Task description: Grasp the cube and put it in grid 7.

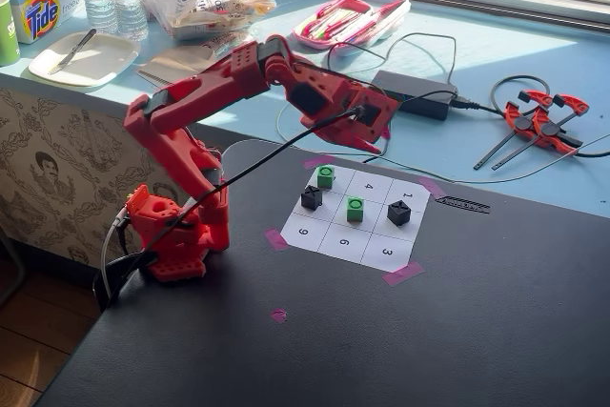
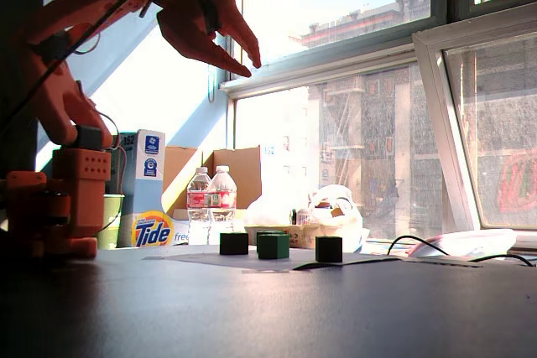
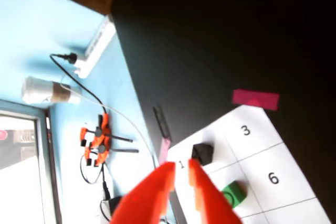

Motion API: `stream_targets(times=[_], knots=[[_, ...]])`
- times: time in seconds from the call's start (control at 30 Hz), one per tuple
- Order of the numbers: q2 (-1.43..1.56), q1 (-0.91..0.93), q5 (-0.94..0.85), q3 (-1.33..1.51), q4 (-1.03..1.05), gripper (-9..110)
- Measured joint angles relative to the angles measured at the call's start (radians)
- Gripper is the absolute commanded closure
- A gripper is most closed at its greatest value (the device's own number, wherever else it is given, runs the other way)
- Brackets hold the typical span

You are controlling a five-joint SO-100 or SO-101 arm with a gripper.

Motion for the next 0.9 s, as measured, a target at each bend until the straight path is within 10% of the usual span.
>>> stream_targets(times=[0.4,0.9], knots=[[0.469,0.405,0.216,0.798,-0.264,101],[0.723,0.391,0.330,1.144,-0.261,101]])
